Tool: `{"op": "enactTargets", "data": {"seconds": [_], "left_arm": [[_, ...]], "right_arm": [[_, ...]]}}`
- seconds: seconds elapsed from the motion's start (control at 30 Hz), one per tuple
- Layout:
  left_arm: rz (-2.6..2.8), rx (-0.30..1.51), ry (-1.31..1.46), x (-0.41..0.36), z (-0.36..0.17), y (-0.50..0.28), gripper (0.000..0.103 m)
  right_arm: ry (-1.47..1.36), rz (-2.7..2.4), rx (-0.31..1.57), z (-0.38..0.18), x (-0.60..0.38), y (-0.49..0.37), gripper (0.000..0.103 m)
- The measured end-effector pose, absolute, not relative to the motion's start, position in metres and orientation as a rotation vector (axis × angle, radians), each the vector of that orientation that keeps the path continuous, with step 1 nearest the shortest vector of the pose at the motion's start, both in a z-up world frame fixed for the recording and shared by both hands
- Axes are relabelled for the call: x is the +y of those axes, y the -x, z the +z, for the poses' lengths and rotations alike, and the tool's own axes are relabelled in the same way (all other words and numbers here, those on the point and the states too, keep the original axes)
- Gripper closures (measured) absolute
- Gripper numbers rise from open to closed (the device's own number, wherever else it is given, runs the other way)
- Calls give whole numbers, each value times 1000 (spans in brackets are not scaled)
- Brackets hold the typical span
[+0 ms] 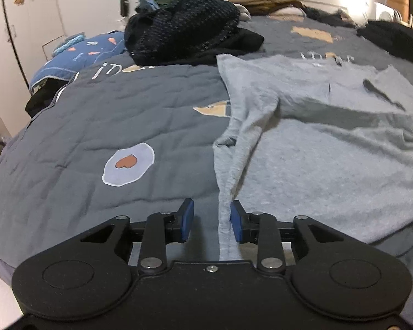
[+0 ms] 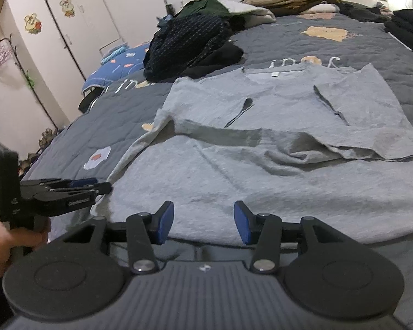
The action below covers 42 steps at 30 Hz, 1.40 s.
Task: Fold clothes
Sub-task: 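Open both grippers and withdraw them from the folded shirt, then move both grippers to the side edge of the grey shirt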
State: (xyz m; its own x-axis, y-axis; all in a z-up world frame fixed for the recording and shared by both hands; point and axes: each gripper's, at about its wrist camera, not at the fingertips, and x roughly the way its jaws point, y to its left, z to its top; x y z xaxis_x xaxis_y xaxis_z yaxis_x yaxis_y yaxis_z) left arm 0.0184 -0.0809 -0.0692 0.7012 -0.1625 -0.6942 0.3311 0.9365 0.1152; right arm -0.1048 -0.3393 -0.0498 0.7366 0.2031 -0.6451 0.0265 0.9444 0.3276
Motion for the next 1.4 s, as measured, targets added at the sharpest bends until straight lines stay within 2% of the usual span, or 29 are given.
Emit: {"op": "enactTargets", "data": {"seconds": [0.1,0.17,0.4,0.53,0.83,0.97,1.4], "left_arm": [[-283,715,-238,-84,-62,-16,73],[-308,695,-234,-88,-57,-13,66],[-367,680,-193,-100,-52,-11,63],[-410,685,-192,-110,-53,-6,48],[-423,687,-172,-116,-54,-8,48],[-436,689,-164,-120,-52,-6,48],[-437,669,-164,-133,-51,-5,48]], "right_arm": [[-349,83,733,-49,-347,105,56],[-366,75,726,-48,-352,105,56],[-371,16,687,-43,-372,108,56],[-395,-40,672,-41,-395,108,56],[-290,-158,611,-27,-467,123,53],[-200,-237,640,-37,-486,123,51],[-280,-327,644,-61,-534,103,51]]}}
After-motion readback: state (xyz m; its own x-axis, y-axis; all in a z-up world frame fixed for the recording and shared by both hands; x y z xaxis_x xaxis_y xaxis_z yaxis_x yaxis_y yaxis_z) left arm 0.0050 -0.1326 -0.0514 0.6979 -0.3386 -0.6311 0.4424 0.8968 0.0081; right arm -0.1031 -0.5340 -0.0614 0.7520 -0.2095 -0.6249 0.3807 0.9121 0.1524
